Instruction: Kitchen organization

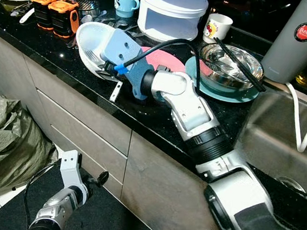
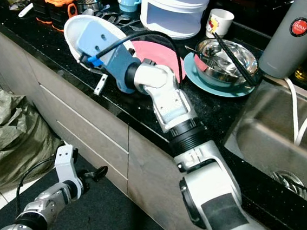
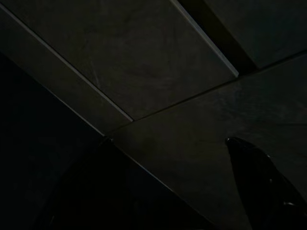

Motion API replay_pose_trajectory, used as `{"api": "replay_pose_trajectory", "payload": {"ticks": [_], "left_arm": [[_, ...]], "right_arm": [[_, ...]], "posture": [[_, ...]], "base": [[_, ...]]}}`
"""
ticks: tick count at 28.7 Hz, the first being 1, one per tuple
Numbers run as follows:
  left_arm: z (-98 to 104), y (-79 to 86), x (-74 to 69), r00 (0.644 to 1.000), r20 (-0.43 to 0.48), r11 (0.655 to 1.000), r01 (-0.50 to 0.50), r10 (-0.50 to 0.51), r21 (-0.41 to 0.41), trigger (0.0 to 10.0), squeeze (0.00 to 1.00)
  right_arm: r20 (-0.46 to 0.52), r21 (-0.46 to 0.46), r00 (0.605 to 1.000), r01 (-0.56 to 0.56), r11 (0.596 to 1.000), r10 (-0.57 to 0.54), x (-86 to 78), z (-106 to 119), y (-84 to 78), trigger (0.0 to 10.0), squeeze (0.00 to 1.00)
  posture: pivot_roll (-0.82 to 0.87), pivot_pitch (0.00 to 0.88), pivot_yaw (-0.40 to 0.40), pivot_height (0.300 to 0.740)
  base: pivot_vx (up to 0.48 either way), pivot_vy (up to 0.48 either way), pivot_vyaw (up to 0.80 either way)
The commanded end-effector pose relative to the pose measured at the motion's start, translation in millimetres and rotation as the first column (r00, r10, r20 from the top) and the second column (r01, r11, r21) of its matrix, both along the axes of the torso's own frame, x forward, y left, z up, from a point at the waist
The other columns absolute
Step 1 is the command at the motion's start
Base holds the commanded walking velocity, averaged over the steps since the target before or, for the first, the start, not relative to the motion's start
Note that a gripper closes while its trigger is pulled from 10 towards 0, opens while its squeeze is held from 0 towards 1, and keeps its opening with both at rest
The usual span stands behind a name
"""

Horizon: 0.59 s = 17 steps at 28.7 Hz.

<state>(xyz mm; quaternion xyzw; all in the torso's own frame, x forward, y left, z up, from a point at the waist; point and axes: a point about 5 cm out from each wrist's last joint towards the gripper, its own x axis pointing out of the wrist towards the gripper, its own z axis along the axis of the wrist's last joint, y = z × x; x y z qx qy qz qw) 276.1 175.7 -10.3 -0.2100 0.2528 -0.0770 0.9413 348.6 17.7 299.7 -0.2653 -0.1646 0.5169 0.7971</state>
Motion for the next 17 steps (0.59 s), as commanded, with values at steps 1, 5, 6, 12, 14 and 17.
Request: {"api": "replay_pose_trajectory", "payload": {"ticks": [1, 5, 6, 12, 14, 17], "left_arm": [[-4.8, -1.6, -5.5, 1.000, -0.018, 1.000, 0.013, -0.013, 0.003, 10.0, 0.00], [-5.7, -1.9, -6.5, 1.000, -0.019, 1.000, 0.009, -0.009, 0.003, 10.0, 0.00], [-5.9, -2.4, -6.7, 1.000, -0.018, 1.000, 0.008, -0.008, 0.001, 10.0, 0.00], [-4.3, -4.4, -5.0, 1.000, -0.007, 1.000, 0.008, -0.008, -0.005, 10.0, 0.00], [-3.6, -3.5, -4.4, 1.000, -0.004, 1.000, 0.003, -0.003, -0.006, 10.0, 0.00], [-1.7, -0.9, -2.6, 1.000, 0.003, 1.000, -0.008, 0.008, -0.007, 10.0, 0.00]], "right_arm": [[0.008, 0.030, 1.000, 0.012, 0.999, -0.012, 2.0, -2.3, -3.1, 0.0, 0.00], [0.118, -0.036, 0.991, 0.066, 0.997, -0.061, 8.5, -5.9, -5.6, 0.0, 0.00], [0.126, -0.038, 0.989, 0.082, 0.996, -0.077, 10.9, -6.7, -6.5, 0.0, 0.00], [0.130, -0.040, 0.981, 0.149, 0.988, -0.142, 21.5, -11.1, -9.6, 0.0, 0.00], [0.106, -0.028, 0.985, 0.143, 0.989, -0.139, 21.7, -12.2, -9.4, 0.0, 0.00], [0.028, 0.012, 0.992, 0.121, 0.993, -0.121, 22.2, -14.0, -7.8, 0.0, 0.00]], "posture": [[0.02, 0.135, -0.062, 0.740], [0.02, 0.134, -0.069, 0.740], [0.02, 0.132, -0.070, 0.740], [0.02, 0.142, -0.075, 0.740], [0.02, 0.141, -0.076, 0.740], [0.03, 0.152, -0.078, 0.740]], "base": [[0.000, 0.000, 0.00], [0.000, 0.000, 0.00], [0.000, 0.000, 0.00], [0.000, 0.000, 0.00], [0.000, 0.000, 0.00], [0.000, 0.000, 0.00]]}}
